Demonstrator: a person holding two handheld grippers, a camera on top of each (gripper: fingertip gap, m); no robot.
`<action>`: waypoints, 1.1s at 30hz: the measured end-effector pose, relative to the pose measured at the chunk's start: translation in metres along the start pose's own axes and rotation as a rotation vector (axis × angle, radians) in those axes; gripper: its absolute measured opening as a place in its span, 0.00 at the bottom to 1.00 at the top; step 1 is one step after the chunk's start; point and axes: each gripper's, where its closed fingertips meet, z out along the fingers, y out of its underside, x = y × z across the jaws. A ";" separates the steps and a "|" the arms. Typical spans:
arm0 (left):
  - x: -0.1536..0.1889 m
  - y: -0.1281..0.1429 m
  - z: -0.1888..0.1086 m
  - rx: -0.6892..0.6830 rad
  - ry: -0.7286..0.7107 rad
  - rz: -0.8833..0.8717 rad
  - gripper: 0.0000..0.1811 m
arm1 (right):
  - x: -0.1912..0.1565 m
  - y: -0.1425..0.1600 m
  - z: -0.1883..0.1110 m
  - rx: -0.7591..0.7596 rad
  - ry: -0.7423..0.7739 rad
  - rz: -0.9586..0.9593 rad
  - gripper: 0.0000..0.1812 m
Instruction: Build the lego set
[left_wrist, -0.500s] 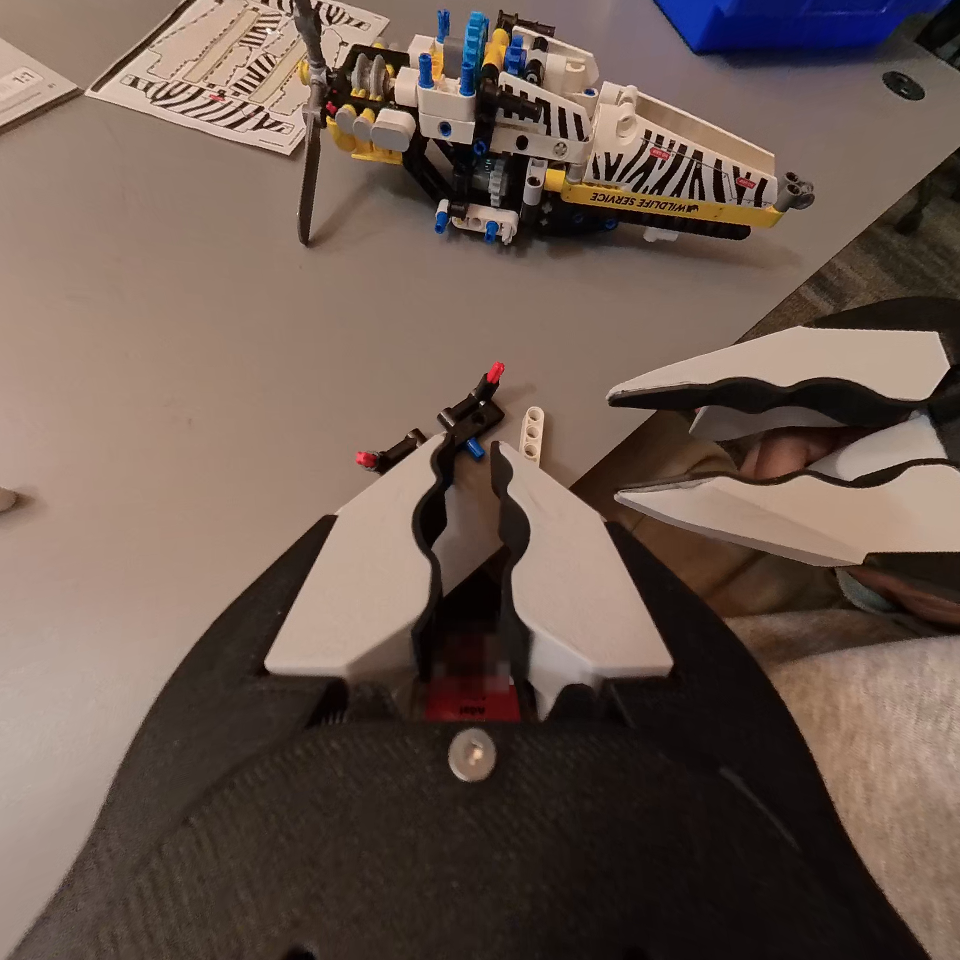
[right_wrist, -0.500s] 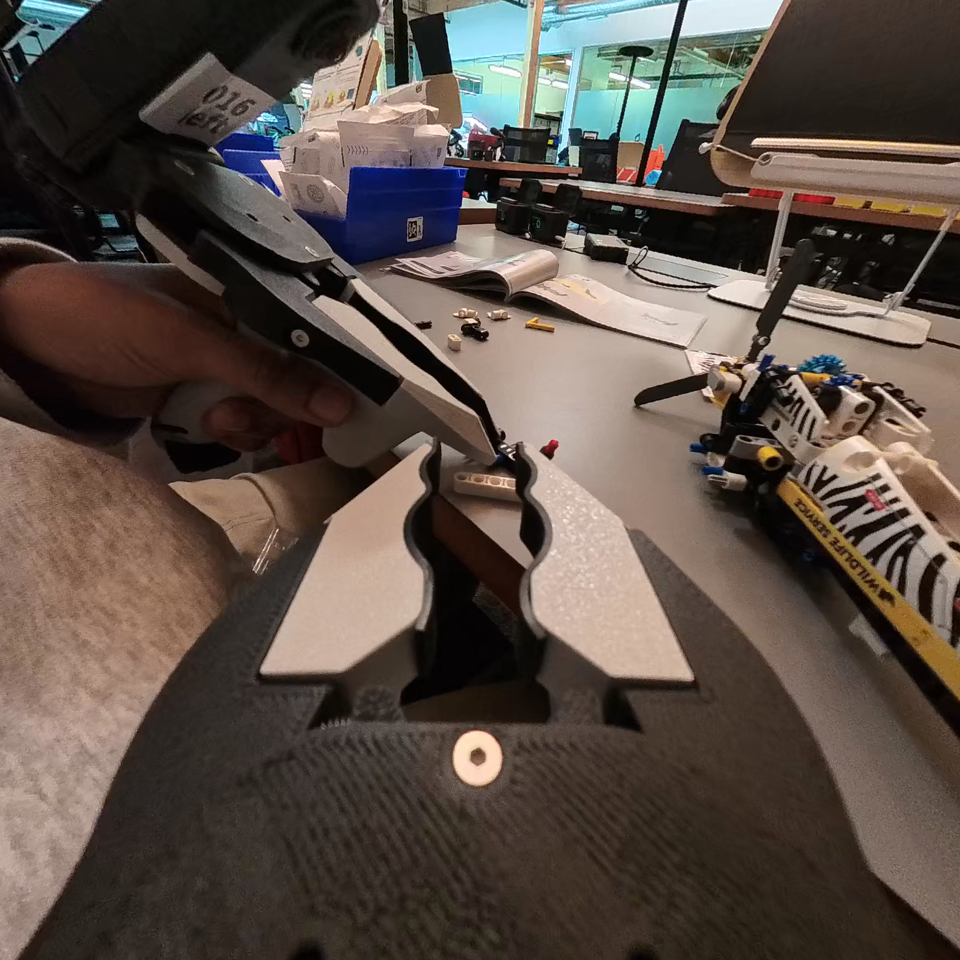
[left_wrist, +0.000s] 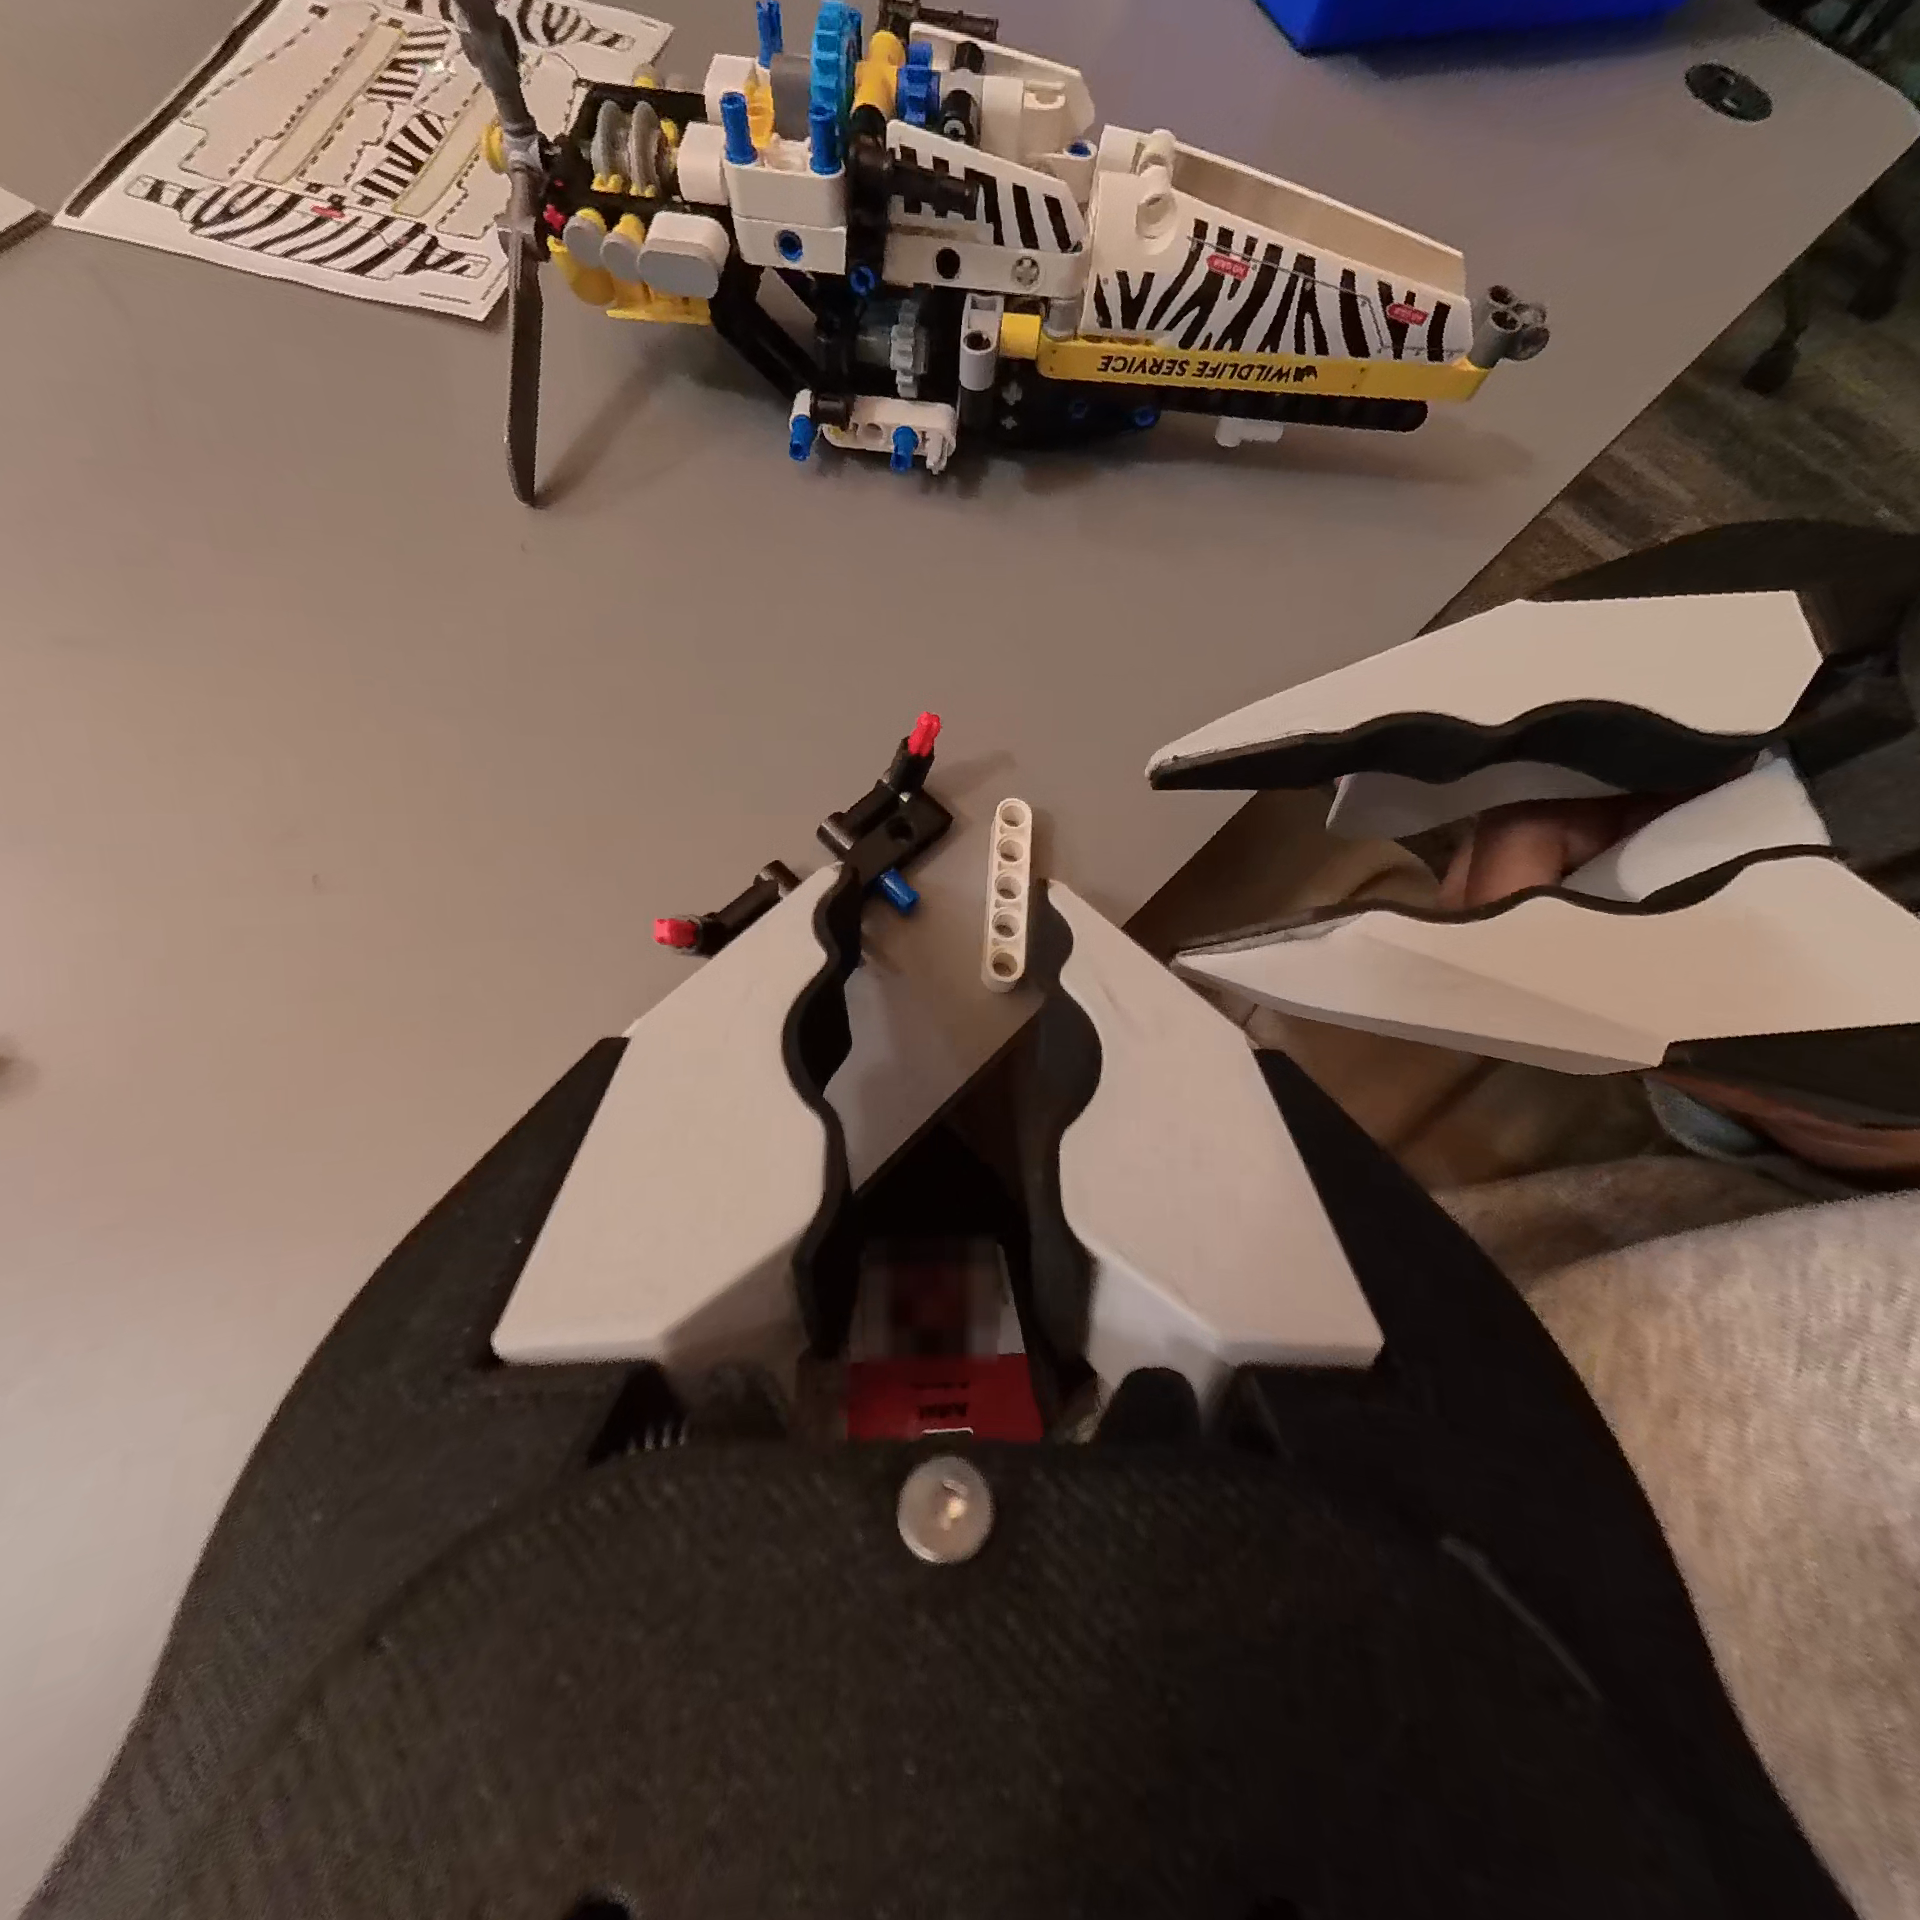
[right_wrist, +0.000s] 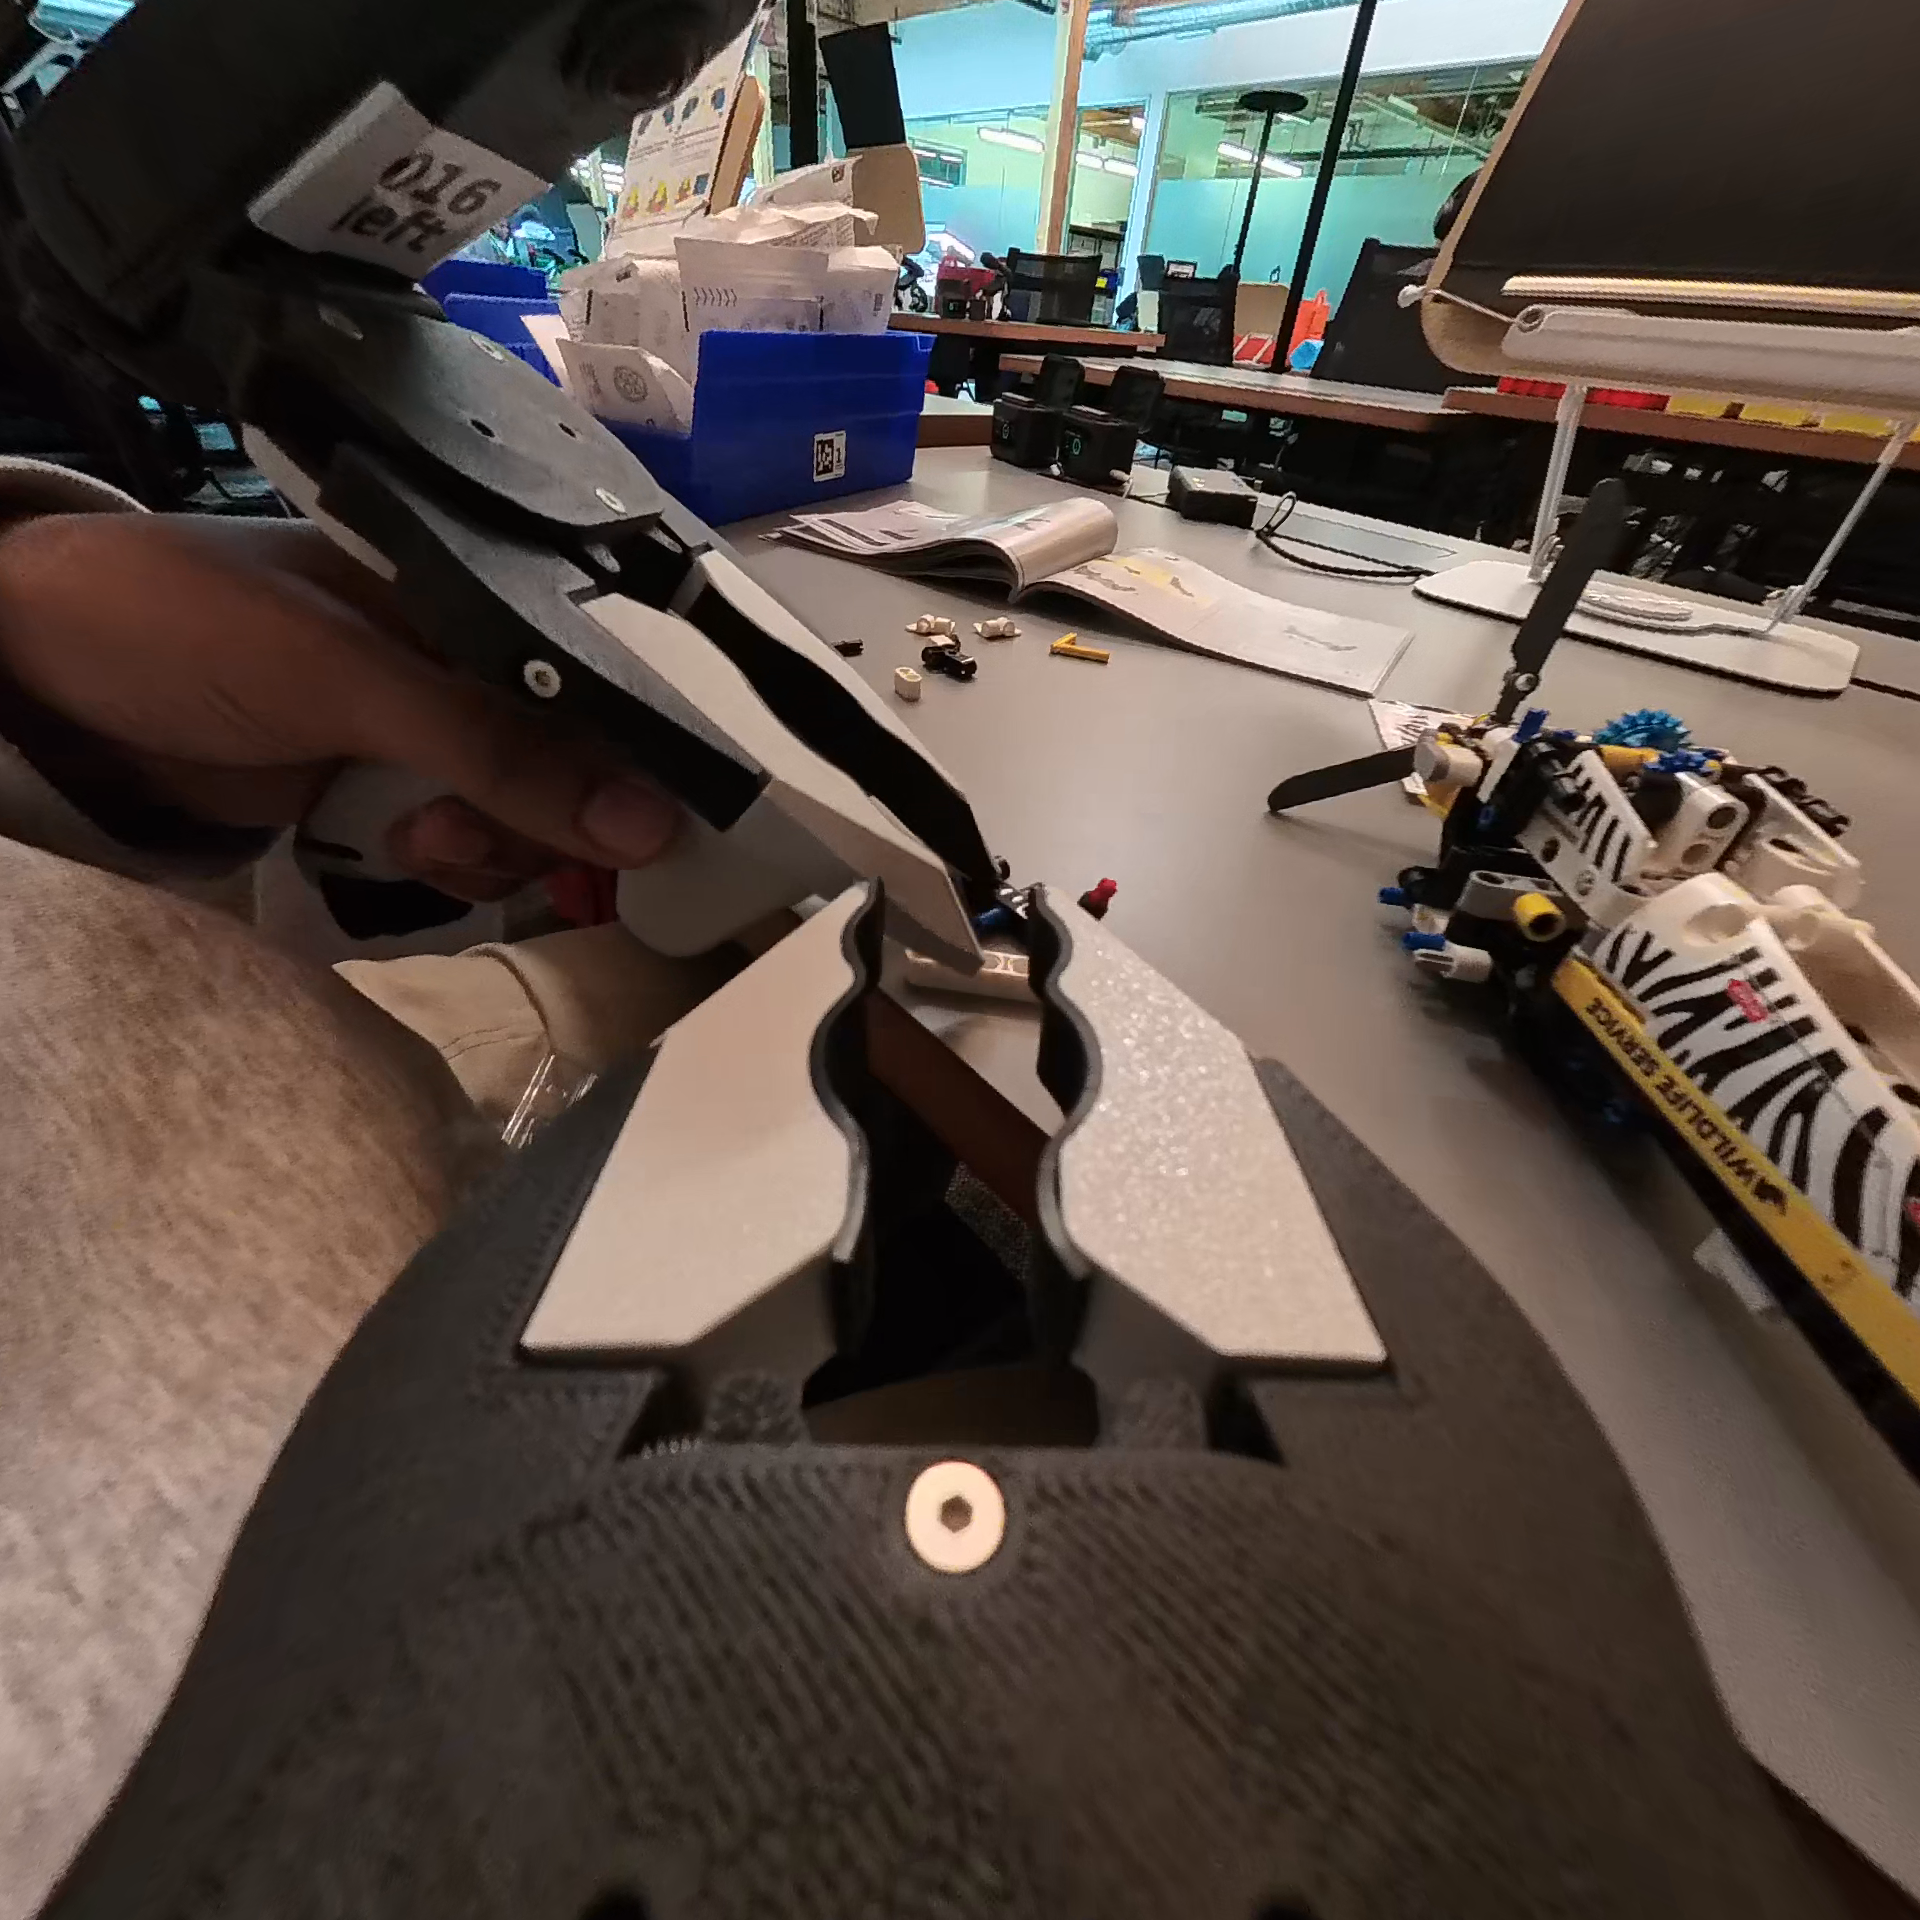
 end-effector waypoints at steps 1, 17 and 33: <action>0.000 0.000 0.000 0.000 -0.004 0.003 0.17 | 0.000 0.000 0.000 0.001 0.000 0.000 0.14; -0.006 -0.005 -0.006 0.009 -0.033 0.012 0.13 | 0.021 0.000 -0.006 0.009 0.044 0.049 0.14; -0.004 0.014 -0.007 -0.127 -0.036 0.141 0.03 | 0.030 0.019 -0.002 -0.110 0.105 -0.007 0.16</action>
